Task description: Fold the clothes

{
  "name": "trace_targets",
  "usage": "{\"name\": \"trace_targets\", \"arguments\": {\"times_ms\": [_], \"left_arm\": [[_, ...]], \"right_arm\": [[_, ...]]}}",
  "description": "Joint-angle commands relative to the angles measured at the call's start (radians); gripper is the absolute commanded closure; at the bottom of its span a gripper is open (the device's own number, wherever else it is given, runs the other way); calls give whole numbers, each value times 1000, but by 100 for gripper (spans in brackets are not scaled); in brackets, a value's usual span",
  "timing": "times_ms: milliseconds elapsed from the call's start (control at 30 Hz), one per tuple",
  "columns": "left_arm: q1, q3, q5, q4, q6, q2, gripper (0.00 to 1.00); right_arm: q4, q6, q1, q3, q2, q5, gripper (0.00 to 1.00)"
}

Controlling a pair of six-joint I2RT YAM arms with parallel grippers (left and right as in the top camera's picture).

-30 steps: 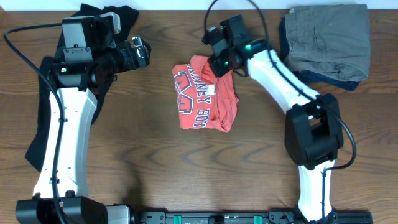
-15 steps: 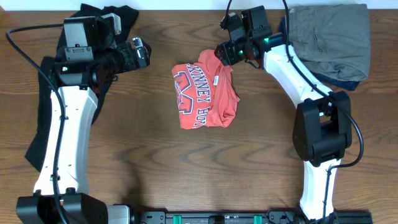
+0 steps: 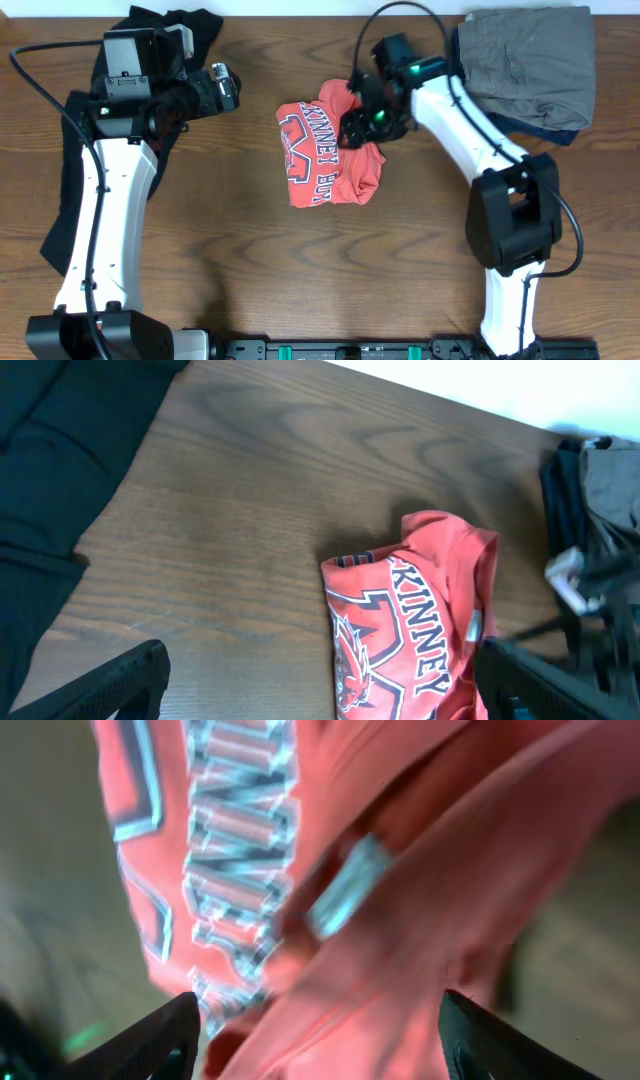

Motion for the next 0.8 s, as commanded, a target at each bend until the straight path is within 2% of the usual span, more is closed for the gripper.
{"name": "trace_targets", "arguments": {"times_ms": [0, 133, 267, 433, 633, 700, 767], "left_arm": [[2, -11, -27, -7, 10, 8, 2], [2, -11, -27, -14, 10, 8, 2], [2, -11, -27, -22, 10, 8, 2], [2, -11, -27, -36, 28, 8, 2], [2, -11, -27, -41, 28, 8, 2], [2, -11, -27, -41, 28, 8, 2], [2, -11, -27, -41, 28, 8, 2]], "right_arm": [[-43, 84, 69, 2, -39, 113, 27], [-72, 176, 127, 1, -38, 277, 31], [-74, 257, 161, -12, -38, 403, 44], [-74, 268, 169, -38, -37, 426, 58], [-74, 267, 148, -46, -37, 427, 62], [-79, 267, 143, -46, -37, 443, 67], [-94, 268, 142, -46, -37, 475, 77]]}}
